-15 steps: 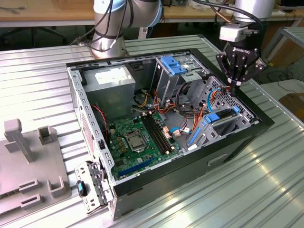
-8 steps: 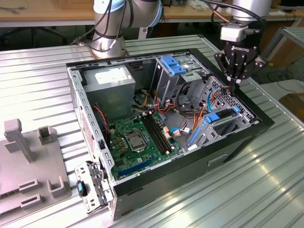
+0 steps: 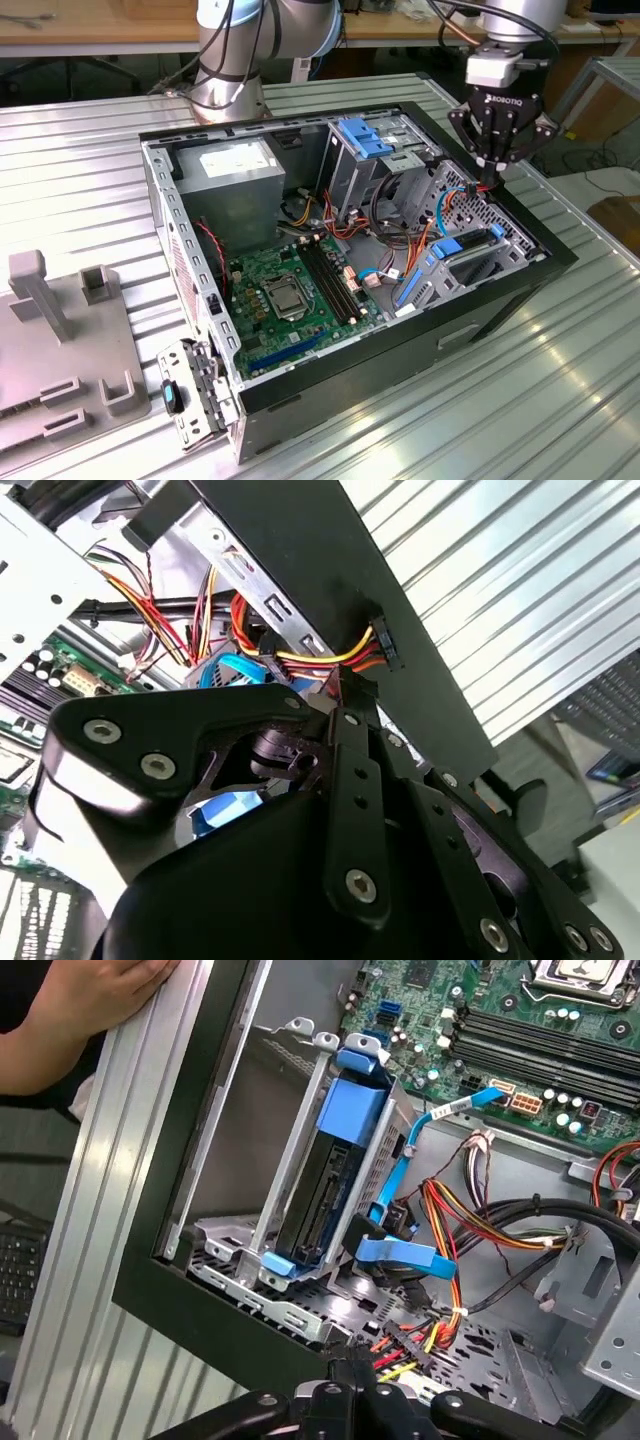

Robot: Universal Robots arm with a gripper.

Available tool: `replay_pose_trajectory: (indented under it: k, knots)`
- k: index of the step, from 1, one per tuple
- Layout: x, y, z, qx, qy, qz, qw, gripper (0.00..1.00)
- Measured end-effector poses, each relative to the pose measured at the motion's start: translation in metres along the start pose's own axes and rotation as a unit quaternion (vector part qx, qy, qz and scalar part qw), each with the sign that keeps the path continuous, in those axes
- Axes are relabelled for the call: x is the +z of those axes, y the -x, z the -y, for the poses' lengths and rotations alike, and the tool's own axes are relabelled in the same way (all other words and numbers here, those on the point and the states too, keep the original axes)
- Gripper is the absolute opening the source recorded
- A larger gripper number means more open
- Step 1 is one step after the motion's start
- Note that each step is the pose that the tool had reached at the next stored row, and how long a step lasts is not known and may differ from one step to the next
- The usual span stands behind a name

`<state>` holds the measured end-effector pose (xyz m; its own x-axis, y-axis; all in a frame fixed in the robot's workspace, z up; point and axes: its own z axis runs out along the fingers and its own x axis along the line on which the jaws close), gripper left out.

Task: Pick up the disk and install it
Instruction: 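Insert the first disk wire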

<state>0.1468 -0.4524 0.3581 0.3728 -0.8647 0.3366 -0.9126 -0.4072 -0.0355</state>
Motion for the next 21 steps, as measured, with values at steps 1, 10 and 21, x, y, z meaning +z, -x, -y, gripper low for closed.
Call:
replay_pose_trajectory:
  k: [1, 10, 21]
  knots:
    - [-0.0002, 0.0007, 0.0006, -0.005, -0.0017, -0.0001, 1.0000, 0.11]
    - [-0.0004, 0.0023, 0.0047, -0.059, -0.0211, 0.0019, 0.9980, 0.11]
    - [-0.0006, 0.0026, 0.0049, -0.201, -0.0720, 0.0072, 0.9769, 0.11]
